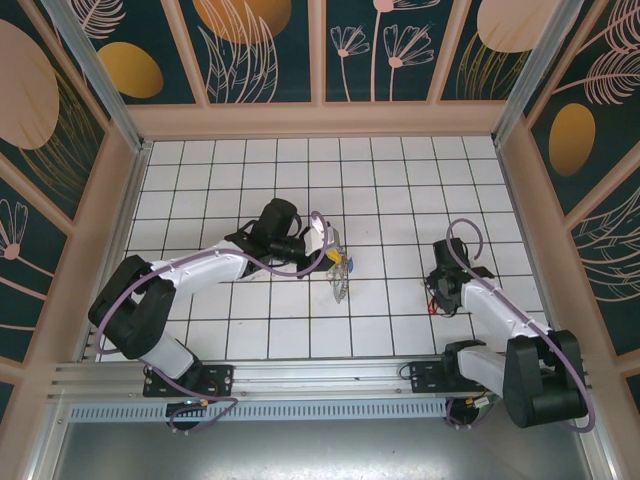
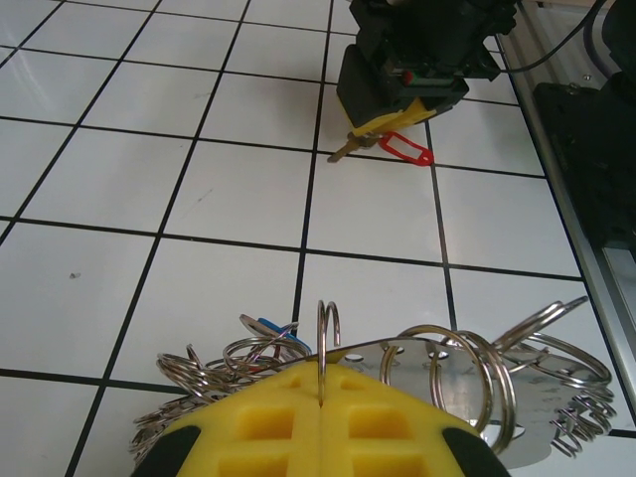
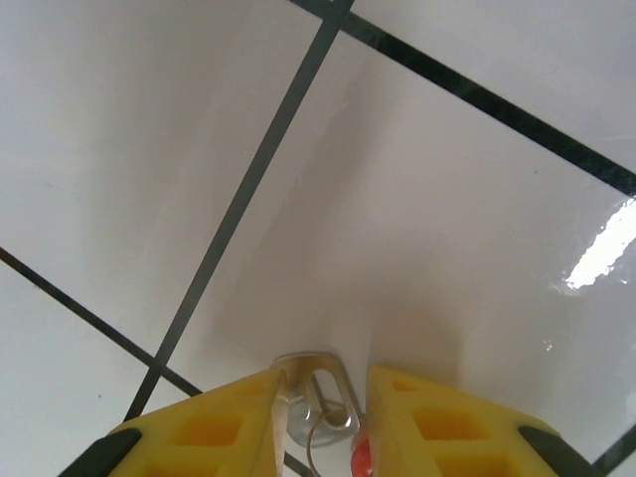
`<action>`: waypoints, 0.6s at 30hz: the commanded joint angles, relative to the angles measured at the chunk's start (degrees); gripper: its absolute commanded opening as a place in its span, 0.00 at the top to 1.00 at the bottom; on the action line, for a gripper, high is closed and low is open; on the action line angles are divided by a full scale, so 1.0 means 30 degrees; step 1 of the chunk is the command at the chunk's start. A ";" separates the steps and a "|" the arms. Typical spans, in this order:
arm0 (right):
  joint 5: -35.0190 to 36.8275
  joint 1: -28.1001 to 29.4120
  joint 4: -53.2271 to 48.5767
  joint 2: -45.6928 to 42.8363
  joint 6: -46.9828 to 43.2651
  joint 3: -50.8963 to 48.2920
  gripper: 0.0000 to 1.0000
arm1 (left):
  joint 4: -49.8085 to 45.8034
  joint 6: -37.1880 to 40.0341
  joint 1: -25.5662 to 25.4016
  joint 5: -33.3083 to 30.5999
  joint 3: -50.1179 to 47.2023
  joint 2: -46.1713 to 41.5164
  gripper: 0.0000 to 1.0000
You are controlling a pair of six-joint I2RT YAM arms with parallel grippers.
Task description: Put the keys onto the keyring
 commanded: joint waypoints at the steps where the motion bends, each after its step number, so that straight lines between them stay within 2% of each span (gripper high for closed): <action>1: 0.0722 0.0379 -0.1871 0.0337 -0.0564 0.1032 0.70 | -0.0061 0.0411 0.0052 0.0238 0.0549 -0.0027 1.00; 4: 0.0640 0.0510 -0.2289 0.0627 -0.0789 0.1044 0.69 | -0.0031 0.0379 0.0056 0.0191 0.0560 0.0068 1.00; 8: -0.0532 0.0506 -0.1217 0.1077 -0.1087 0.0554 0.68 | 0.0004 0.0404 0.0047 0.0163 0.0578 0.0032 1.00; 18: -0.4250 0.1483 0.2181 0.3163 -0.1615 0.1617 0.74 | 0.0041 0.0382 0.0050 -0.0130 0.0498 -0.0083 1.00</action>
